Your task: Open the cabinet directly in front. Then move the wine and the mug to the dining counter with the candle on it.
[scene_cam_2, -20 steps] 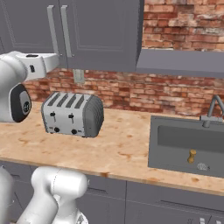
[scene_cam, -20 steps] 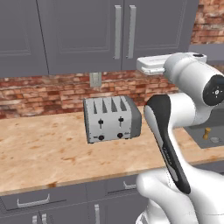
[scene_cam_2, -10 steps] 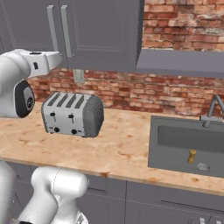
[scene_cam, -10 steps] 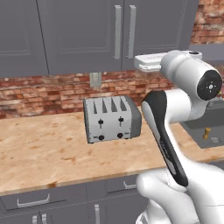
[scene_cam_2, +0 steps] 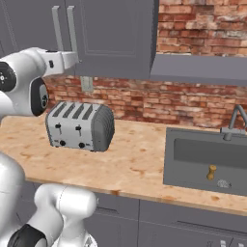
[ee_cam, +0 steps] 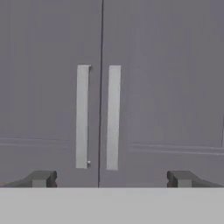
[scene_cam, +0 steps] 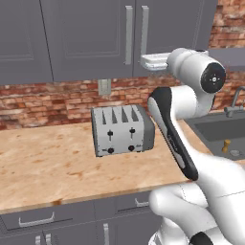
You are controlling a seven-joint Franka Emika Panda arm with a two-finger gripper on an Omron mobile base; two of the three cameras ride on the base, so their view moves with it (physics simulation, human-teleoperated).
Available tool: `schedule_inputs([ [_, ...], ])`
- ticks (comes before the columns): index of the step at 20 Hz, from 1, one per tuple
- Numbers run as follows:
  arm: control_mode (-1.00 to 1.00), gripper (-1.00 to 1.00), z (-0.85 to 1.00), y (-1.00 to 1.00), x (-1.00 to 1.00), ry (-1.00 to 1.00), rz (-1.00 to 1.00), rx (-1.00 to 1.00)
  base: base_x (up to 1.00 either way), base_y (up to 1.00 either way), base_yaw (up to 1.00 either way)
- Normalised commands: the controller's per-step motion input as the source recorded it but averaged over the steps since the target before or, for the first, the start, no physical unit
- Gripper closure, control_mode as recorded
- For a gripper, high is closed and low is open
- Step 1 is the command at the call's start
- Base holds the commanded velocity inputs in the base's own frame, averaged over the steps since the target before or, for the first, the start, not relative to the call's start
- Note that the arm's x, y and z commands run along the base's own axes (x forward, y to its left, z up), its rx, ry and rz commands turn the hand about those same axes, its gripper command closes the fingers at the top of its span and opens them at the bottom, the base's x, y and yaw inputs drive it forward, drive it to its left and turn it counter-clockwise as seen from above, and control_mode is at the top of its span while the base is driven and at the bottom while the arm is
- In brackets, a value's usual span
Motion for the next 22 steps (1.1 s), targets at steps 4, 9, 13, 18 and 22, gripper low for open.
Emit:
schedule_inputs([
  [4,-1.00,-1.00,0.00,-0.18,0.88,0.09,0.00,0.01,0.00,0.00,0.00],
  [9,-1.00,-1.00,-0.14,-0.06,0.99,0.12,0.00,0.00,0.00,0.00,0.00],
  [13,-1.00,-1.00,-0.45,0.00,1.00,0.11,0.00,0.00,0.00,0.00,0.00],
  [18,-1.00,-1.00,-0.46,0.00,1.00,0.06,0.00,0.00,0.00,0.00,0.00],
  [22,-1.00,-1.00,-0.21,0.04,0.89,0.01,-0.06,0.00,0.00,0.00,0.00],
])
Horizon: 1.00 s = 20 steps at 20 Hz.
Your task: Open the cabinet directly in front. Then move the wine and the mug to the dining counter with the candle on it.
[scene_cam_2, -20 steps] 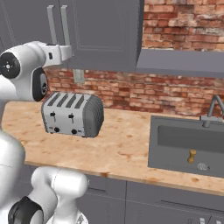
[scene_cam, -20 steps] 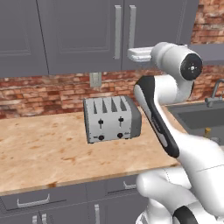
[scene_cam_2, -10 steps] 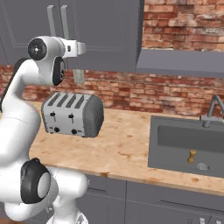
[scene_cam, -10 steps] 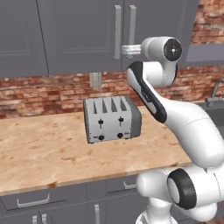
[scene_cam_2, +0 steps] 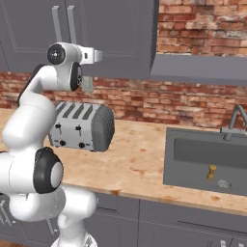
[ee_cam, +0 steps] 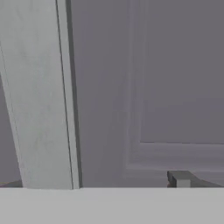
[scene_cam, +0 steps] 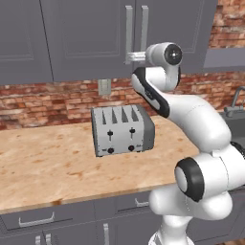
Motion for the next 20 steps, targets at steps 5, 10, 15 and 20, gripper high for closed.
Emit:
schedule_inputs([
  [5,-1.00,-1.00,0.27,0.04,0.06,-0.24,-0.01,0.00,0.00,0.00,0.00],
  [10,-1.00,-1.00,-0.01,0.01,0.74,0.00,-0.06,0.00,0.00,0.00,0.00],
  [15,-1.00,1.00,-0.37,0.03,0.99,0.02,-0.12,-0.07,0.00,0.00,0.00],
  [20,-1.00,1.00,0.00,0.01,0.07,0.00,-0.02,0.00,0.00,0.00,0.00],
])
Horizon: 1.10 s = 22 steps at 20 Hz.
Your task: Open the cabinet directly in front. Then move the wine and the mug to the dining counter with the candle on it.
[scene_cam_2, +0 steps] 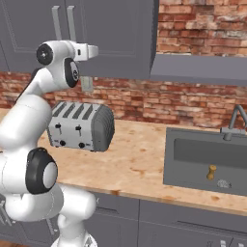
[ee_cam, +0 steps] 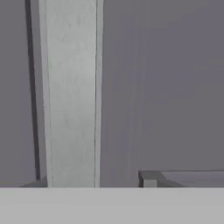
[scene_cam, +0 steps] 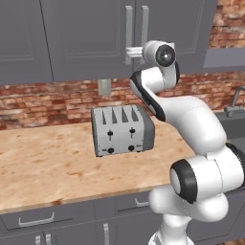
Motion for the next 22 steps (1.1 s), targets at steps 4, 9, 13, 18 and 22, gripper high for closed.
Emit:
schedule_inputs([
  [4,-1.00,1.00,0.03,0.00,0.00,0.00,0.00,0.00,0.00,0.00,0.00],
  [9,-1.00,1.00,0.55,-0.41,-0.38,-0.07,0.00,0.08,0.00,0.00,0.00],
  [13,-1.00,1.00,0.66,-0.62,-0.59,-0.13,0.00,0.08,0.00,0.00,0.00],
  [18,-1.00,1.00,0.42,-0.70,-0.60,-0.10,0.00,0.04,0.00,0.00,0.00],
  [22,-1.00,1.00,0.39,-0.88,-0.66,-0.08,0.00,0.02,0.00,0.00,0.00],
])
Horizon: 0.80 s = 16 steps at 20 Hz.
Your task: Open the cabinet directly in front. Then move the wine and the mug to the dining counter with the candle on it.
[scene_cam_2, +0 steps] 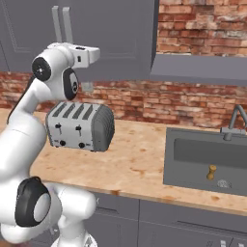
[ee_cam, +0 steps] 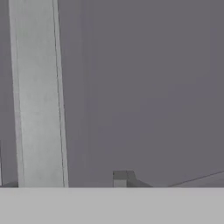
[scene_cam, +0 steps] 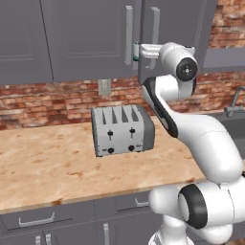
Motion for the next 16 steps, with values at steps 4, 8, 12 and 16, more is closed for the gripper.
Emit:
schedule_inputs([
  [4,-1.00,1.00,0.39,-0.94,-0.66,-0.05,0.00,0.02,0.00,0.00,0.00],
  [8,-1.00,1.00,0.43,-1.00,-0.70,-0.03,0.00,0.04,0.00,0.00,0.00],
  [12,-1.00,1.00,0.44,-1.00,-0.78,0.00,0.00,0.07,0.00,0.00,0.00],
  [16,-1.00,-1.00,0.42,-0.97,-0.80,0.00,-0.01,0.11,0.00,0.00,0.00],
])
